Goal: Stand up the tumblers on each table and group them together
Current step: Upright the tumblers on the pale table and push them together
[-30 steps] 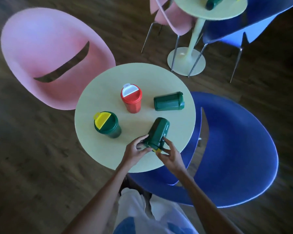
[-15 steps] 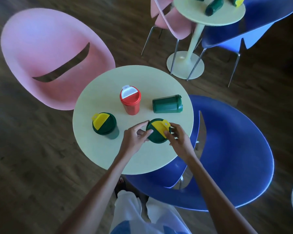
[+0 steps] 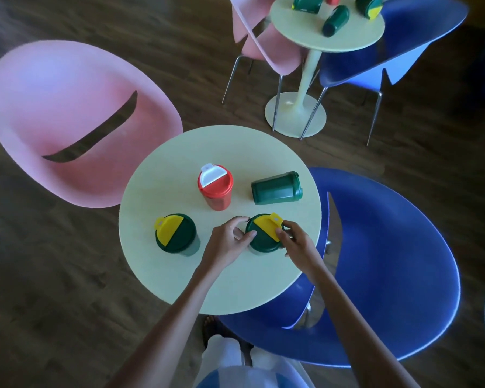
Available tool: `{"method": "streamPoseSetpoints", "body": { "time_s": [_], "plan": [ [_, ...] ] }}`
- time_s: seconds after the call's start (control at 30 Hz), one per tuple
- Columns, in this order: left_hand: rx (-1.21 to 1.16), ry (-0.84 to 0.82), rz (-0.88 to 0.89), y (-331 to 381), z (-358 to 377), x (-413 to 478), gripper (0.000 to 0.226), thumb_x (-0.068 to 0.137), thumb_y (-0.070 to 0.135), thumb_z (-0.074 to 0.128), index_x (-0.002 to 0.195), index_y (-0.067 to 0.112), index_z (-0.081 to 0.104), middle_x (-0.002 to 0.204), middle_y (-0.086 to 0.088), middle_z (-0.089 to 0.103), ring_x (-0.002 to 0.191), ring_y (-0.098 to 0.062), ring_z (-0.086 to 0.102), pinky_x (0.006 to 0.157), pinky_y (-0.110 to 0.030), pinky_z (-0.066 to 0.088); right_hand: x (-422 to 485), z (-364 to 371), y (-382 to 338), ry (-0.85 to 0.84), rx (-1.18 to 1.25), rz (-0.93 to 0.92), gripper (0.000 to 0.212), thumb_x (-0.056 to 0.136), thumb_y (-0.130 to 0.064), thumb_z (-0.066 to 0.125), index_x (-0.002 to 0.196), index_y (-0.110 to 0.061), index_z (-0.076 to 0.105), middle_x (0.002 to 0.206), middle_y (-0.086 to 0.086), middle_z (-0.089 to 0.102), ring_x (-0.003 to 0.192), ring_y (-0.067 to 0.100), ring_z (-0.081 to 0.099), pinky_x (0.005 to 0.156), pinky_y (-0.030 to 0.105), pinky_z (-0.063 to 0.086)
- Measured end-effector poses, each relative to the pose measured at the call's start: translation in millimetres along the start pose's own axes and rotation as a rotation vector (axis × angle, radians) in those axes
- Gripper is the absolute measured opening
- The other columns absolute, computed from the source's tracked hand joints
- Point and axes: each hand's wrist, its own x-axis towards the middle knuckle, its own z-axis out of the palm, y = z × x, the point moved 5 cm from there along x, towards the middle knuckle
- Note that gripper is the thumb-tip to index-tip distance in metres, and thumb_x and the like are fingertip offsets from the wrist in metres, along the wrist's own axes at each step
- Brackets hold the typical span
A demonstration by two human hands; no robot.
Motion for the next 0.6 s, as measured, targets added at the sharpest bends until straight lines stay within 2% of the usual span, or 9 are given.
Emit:
{"method": "streamPoseSetpoints", "body": {
  "time_s": [0.07,0.13,0.23,0.37,0.5,0.6],
  "plan": [
    [0.006,0.061,0.045,8.6,-9.2,8.2,0.036,0.082,0.039,0.066,0.113,0.021,0.064,0.075,0.005,0.064,0.075,-0.012,0.063,0.073,-0.03,0.052,0.9,-4.3,-2.0,0.002,-0.005,0.014,0.033,0.096,-0.033,0.049,0.124,-0.017,0.053,0.096,-0.005,0.063,0.076,0.004,0.062,0.065,0.021,0.046],
    [-0.025,0.082,0.123,22.7,-14.6,21.5,0.036,0.082,0.04,0.064,0.111,0.019,0.064,0.076,0.005,0.061,0.075,-0.014,0.062,0.073,-0.031,0.053,6.1,-12.5,-2.8,0.05,0.016,0.031,0.032,0.096,-0.033,0.049,0.123,-0.017,0.055,0.098,-0.002,0.064,0.077,0.005,0.064,0.067,0.023,0.048],
    [-0.063,-0.016,0.23,50.0,-10.0,51.1,0.031,0.085,0.033,0.064,0.111,0.017,0.064,0.087,-0.001,0.066,0.08,-0.013,0.064,0.076,-0.029,0.053,21.9,-27.0,-2.6,0.134,0.088,0.08,0.03,0.095,-0.03,0.051,0.12,-0.014,0.056,0.106,0.008,0.065,0.08,0.012,0.065,0.072,0.032,0.05],
    [0.023,-0.157,0.256,82.3,14.3,100.6,0.034,0.086,0.027,0.063,0.118,0.016,0.062,0.111,-0.004,0.065,0.1,-0.014,0.061,0.086,-0.022,0.045,51.1,-42.5,0.9,0.227,0.179,0.195,0.041,0.091,-0.038,0.056,0.123,-0.013,0.053,0.107,0.007,0.065,0.09,0.017,0.065,0.08,0.037,0.052],
    [0.218,-0.278,0.242,89.3,50.4,155.3,0.044,0.084,0.035,0.062,0.126,0.025,0.057,0.128,0.0,0.058,0.118,-0.017,0.054,0.101,-0.034,0.043,81.7,-44.5,12.3,0.235,0.309,0.312,0.055,0.089,-0.036,0.061,0.133,-0.009,0.043,0.11,0.01,0.06,0.1,0.026,0.062,0.09,0.043,0.051],
    [0.325,-0.395,0.176,83.0,69.4,183.3,0.053,0.084,0.044,0.06,0.134,0.029,0.05,0.141,0.005,0.049,0.129,-0.015,0.046,0.107,-0.038,0.038,100.1,-41.5,24.4,0.203,0.388,0.381,0.064,0.087,-0.036,0.064,0.138,-0.007,0.038,0.113,0.011,0.059,0.104,0.027,0.063,0.092,0.042,0.052]
  ]
}}
